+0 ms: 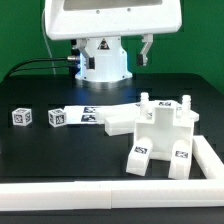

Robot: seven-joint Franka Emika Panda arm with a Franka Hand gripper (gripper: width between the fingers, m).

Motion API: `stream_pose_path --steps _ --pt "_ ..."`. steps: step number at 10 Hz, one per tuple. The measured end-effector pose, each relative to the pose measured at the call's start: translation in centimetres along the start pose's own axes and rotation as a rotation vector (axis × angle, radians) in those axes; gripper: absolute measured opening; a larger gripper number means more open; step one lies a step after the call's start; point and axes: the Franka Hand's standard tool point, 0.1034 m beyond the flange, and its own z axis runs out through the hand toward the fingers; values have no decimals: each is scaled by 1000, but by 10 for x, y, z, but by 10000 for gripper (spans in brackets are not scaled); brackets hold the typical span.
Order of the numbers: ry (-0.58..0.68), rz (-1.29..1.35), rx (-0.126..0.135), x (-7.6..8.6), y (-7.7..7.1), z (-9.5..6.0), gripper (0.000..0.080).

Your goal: Assemble chair

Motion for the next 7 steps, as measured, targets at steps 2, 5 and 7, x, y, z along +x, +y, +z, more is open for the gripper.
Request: stream_pose_path --steps 2,5,7 --pt "-15 160 -5 -17 -17 11 649" --pt "-25 287 -7 -41 -39 29 649" --pt "-19 249 -4 -38 -39 28 649"
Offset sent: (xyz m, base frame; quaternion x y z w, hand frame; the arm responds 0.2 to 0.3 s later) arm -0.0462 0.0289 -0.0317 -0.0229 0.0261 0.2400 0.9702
